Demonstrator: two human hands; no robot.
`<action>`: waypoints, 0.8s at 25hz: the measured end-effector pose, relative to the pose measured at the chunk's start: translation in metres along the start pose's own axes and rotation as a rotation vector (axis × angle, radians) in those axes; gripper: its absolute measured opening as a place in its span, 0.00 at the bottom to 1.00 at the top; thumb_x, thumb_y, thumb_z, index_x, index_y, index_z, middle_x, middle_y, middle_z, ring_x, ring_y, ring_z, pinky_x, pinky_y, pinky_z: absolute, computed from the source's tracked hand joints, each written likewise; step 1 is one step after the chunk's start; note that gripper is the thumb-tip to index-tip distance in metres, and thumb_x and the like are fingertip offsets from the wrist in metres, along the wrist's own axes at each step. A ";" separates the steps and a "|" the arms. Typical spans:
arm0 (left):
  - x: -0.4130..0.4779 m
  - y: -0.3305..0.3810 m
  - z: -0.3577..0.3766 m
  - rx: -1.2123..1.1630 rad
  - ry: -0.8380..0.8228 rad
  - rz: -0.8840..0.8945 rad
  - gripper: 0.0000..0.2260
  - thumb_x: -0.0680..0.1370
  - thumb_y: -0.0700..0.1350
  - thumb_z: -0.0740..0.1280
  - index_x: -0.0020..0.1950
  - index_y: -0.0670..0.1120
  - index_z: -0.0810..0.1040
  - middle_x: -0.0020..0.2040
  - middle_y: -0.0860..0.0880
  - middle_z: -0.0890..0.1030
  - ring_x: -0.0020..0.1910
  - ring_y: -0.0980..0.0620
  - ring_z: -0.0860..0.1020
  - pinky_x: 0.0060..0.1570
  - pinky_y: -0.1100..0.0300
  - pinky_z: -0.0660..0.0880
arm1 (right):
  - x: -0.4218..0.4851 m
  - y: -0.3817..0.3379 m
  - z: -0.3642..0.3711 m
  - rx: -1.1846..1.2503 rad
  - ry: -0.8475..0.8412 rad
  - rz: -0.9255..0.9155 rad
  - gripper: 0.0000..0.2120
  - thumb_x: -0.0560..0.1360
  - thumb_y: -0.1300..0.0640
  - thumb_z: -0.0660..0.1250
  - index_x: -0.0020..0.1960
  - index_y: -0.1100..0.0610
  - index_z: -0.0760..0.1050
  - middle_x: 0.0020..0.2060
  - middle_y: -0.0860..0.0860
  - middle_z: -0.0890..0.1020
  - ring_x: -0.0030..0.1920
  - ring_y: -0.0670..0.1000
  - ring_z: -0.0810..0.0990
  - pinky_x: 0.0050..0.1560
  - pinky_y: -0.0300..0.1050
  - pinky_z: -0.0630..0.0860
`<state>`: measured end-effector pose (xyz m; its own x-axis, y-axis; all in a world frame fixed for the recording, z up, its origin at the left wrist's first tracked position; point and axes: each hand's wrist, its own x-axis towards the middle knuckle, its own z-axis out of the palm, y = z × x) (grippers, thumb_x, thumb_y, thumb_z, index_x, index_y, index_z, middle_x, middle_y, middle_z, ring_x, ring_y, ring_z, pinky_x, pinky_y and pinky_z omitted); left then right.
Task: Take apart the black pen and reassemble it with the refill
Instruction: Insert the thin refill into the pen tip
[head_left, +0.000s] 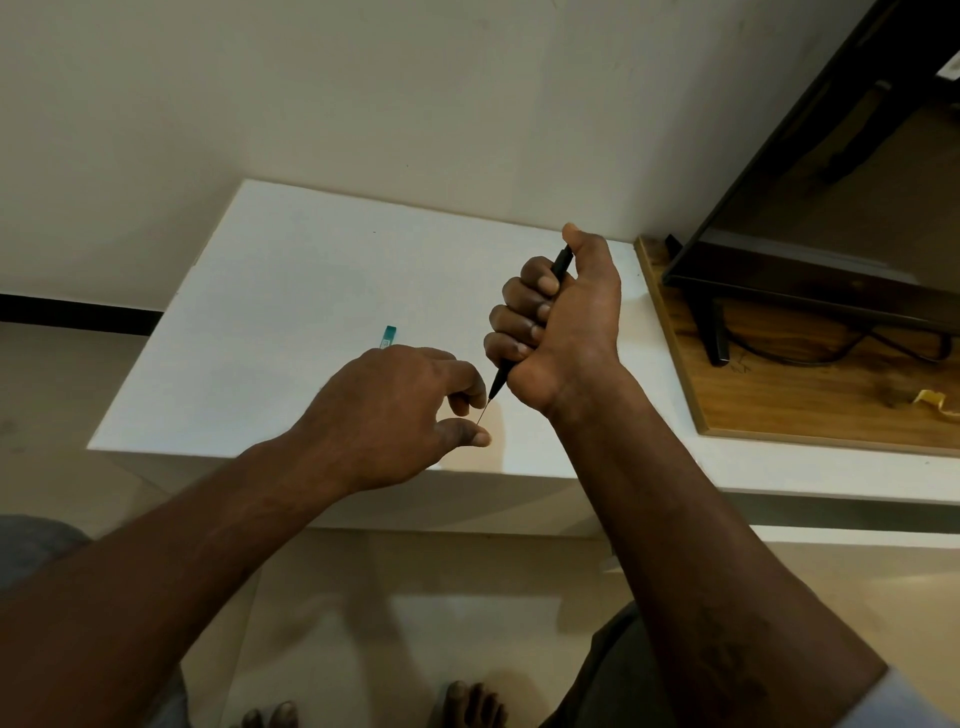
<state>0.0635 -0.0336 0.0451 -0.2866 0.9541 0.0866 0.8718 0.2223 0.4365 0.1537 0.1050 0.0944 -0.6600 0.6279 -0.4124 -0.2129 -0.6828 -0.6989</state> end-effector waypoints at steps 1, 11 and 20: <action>0.000 0.000 0.000 -0.001 0.000 0.001 0.15 0.74 0.64 0.72 0.57 0.58 0.82 0.50 0.61 0.83 0.34 0.65 0.72 0.38 0.62 0.67 | 0.000 0.000 0.001 -0.005 0.001 0.001 0.27 0.80 0.39 0.60 0.29 0.53 0.62 0.24 0.47 0.58 0.23 0.47 0.53 0.23 0.40 0.52; 0.000 0.000 -0.002 -0.016 0.004 0.010 0.16 0.73 0.63 0.73 0.56 0.58 0.82 0.49 0.61 0.83 0.34 0.64 0.72 0.36 0.65 0.65 | 0.002 0.001 0.000 -0.006 0.020 0.005 0.26 0.80 0.39 0.59 0.29 0.53 0.62 0.25 0.47 0.58 0.24 0.47 0.52 0.26 0.41 0.50; 0.000 -0.001 -0.003 -0.014 0.038 0.016 0.16 0.74 0.65 0.72 0.56 0.58 0.82 0.49 0.61 0.83 0.33 0.64 0.72 0.38 0.62 0.67 | 0.001 0.002 0.000 0.002 0.010 0.013 0.27 0.80 0.38 0.60 0.29 0.53 0.62 0.24 0.46 0.59 0.23 0.47 0.53 0.24 0.40 0.52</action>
<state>0.0616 -0.0340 0.0478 -0.2879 0.9492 0.1270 0.8707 0.2042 0.4475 0.1530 0.1044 0.0927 -0.6555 0.6224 -0.4277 -0.2052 -0.6918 -0.6923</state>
